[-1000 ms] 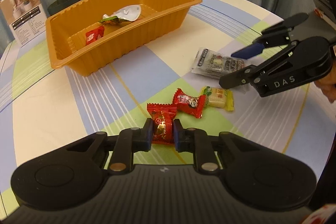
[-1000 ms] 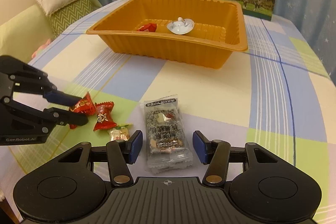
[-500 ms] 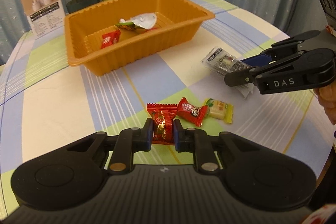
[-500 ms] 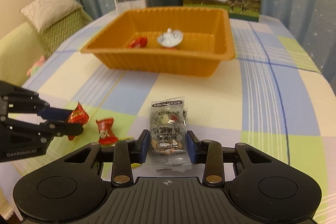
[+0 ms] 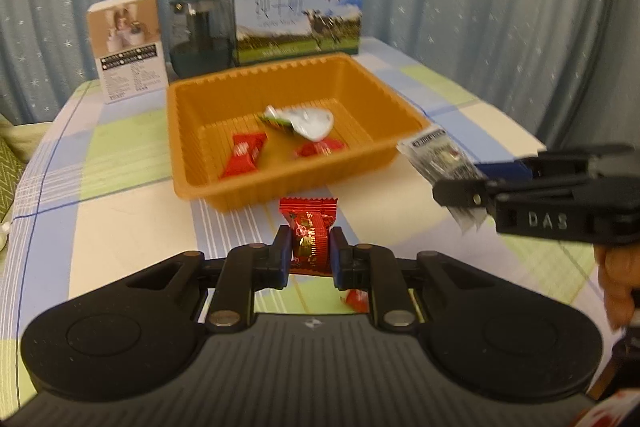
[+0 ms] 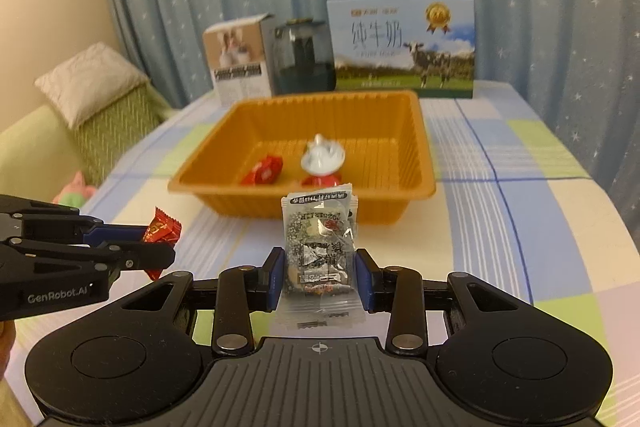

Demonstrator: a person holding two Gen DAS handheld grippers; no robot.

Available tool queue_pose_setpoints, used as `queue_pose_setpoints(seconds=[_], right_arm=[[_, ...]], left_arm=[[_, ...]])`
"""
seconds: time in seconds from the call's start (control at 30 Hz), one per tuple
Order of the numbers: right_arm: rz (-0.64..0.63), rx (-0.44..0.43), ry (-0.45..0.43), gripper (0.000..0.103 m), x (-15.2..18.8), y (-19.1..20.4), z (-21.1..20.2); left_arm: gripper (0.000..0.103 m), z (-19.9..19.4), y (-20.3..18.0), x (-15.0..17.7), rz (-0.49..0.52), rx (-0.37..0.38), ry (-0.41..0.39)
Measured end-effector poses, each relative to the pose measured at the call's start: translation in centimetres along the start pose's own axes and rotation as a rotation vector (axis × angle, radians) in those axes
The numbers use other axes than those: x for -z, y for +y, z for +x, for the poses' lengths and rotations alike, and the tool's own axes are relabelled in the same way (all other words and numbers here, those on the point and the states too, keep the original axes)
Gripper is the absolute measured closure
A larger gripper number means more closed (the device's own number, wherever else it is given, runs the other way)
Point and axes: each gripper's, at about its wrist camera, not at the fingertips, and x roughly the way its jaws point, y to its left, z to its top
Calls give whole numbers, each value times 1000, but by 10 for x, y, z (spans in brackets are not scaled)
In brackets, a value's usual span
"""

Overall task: Organize snacks
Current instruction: 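Carry the red candy and clear packet over the tray and open the left tool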

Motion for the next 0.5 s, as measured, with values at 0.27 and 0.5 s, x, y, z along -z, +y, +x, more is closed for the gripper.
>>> queue_pose_setpoints(seconds=[0.27, 0.5], right_arm=[[-11, 26, -45, 66, -22, 6, 1], [31, 48, -64, 66, -41, 1, 12]], left_arm=[[86, 2, 7, -30, -31, -18, -57], [86, 16, 22, -46, -91, -23, -69]])
